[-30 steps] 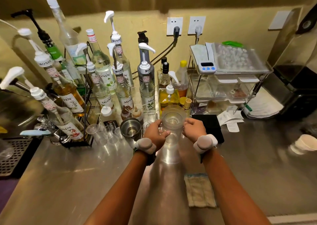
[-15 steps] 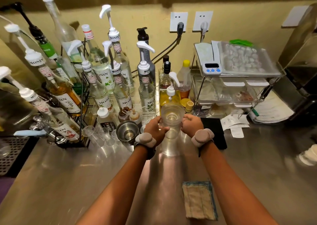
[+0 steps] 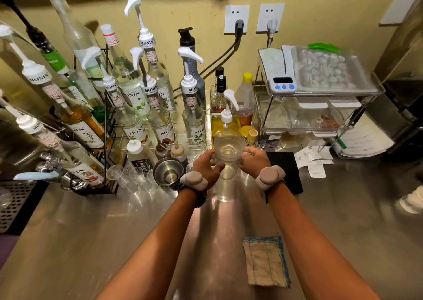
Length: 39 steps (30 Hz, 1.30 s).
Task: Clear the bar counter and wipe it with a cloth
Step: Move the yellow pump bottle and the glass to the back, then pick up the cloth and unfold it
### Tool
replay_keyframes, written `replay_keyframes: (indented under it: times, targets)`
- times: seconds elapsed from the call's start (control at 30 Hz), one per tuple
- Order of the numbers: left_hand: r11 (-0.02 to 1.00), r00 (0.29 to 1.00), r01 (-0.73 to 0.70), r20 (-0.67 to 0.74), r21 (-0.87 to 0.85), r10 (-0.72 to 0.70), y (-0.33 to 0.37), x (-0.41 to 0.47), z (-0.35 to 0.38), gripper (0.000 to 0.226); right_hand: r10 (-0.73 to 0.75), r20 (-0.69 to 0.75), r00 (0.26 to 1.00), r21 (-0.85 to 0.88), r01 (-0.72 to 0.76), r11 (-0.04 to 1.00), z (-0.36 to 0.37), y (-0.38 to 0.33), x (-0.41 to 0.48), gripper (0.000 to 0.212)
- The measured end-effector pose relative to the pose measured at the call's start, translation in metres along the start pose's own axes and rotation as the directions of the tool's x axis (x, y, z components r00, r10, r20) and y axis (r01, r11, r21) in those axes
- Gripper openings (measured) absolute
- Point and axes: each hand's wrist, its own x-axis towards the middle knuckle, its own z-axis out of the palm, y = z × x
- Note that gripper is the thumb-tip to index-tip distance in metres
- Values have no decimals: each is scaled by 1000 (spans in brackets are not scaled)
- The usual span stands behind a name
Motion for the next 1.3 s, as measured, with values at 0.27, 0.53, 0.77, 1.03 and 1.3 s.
replay_keyframes:
  times: [0.27,0.53,0.77,1.03,1.3]
  targets:
    - [998,999,21,-50,56,-18,5,-33,2,33,22,-114,993,1,-22,1000,-12,23,-33,18]
    - [986,971,99,202,138,-126,-41,-99,40,42,102,-160,982,-161,-127,979,-25,91,-90,27]
    - [970,916,64,372,236,-151,-68,-137,72,41,206,-285,936,-197,-267,943,-44,141,-133,30]
    - [941,890,-33,438,336,-125,-79,-153,91,46,254,-333,908,-187,-328,926,-64,175,-161,30]
    - [916,909,-50,398,399,-124,-79,-166,97,23,259,-277,925,-299,-339,892,-60,193,-176,33]
